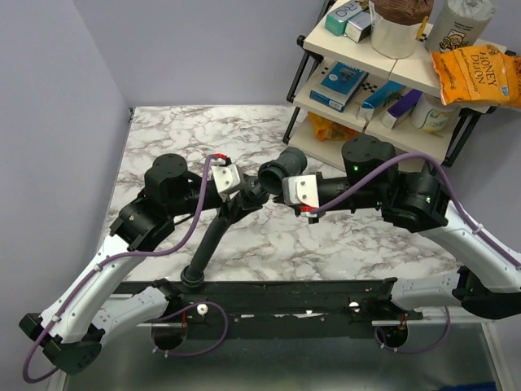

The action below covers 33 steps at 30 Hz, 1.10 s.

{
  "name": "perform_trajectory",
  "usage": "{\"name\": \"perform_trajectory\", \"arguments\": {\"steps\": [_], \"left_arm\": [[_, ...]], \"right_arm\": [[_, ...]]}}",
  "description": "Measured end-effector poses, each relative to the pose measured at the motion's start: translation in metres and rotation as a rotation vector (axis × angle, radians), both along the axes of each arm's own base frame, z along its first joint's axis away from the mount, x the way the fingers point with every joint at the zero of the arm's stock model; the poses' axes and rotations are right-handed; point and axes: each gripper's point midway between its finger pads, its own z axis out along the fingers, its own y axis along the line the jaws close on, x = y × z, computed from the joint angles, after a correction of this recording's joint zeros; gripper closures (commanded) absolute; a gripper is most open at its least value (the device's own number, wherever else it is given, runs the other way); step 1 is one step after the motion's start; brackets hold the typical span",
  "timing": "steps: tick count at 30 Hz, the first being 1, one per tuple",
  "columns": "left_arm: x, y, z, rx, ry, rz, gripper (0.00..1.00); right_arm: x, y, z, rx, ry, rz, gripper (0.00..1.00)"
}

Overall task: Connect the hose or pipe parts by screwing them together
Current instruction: Install the adaptor on the pipeline.

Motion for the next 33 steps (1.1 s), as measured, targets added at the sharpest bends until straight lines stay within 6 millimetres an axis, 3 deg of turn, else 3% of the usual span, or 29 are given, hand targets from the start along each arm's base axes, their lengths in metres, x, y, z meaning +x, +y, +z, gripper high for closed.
{"name": "perform_trajectory", "arguments": {"steps": [13,20,28,33], "left_arm": [[-0.003,0.004,-0.013,0.061,-0.020,-0.020,1.00],[-0.005,0.007,-0.020,0.104,-0.044,-0.031,1.00],[-0.047,0.006,-0.037,0.167,-0.042,-0.218,1.00],[-0.054,0.008,-0.034,0.165,-0.060,-0.243,1.00]], "right_arm": [[0.008,0.019,0.000,0.011,0.000,-0.001,0.99],[0.014,0.026,0.010,0.006,0.010,-0.036,0.99],[0.049,0.032,0.025,0.015,-0.054,-0.152,0.99],[0.057,0.029,0.026,0.008,-0.062,-0.182,0.99]]}}
